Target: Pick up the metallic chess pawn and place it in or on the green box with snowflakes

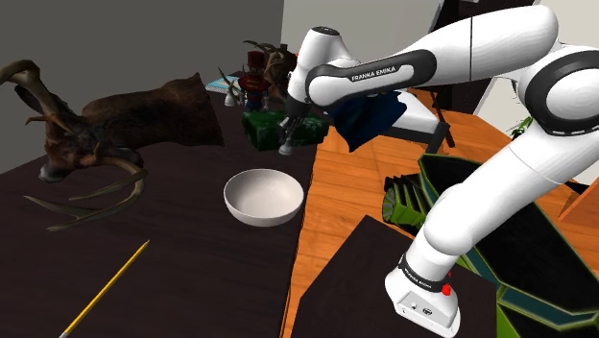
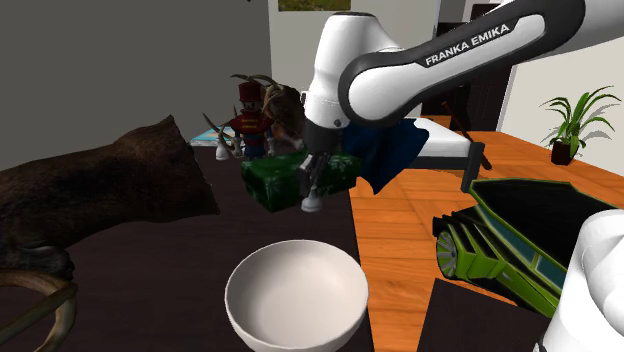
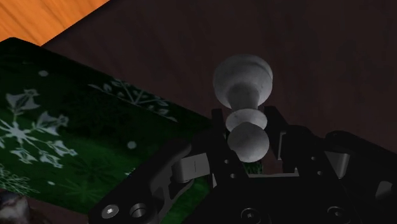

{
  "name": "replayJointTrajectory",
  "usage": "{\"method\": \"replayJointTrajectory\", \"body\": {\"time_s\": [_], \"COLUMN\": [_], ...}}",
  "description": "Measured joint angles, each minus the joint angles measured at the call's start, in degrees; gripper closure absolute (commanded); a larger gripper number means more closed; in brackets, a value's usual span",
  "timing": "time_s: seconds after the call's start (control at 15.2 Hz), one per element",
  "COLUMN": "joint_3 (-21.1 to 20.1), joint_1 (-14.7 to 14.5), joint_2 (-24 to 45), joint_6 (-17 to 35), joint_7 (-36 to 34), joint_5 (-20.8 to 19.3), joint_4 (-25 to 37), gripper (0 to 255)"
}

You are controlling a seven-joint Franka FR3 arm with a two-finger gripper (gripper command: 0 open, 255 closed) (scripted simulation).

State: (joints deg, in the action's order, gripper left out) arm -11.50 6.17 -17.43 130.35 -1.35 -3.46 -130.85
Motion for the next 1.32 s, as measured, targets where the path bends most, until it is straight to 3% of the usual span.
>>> {"method": "replayJointTrajectory", "body": {"time_s": [1.32], "joint_3": [0.64], "joint_1": [-0.02], "joint_2": [-1.25], "joint_6": [-15.32], "joint_7": [1.74], "joint_5": [0.80], "joint_4": [14.17], "gripper": [255]}}
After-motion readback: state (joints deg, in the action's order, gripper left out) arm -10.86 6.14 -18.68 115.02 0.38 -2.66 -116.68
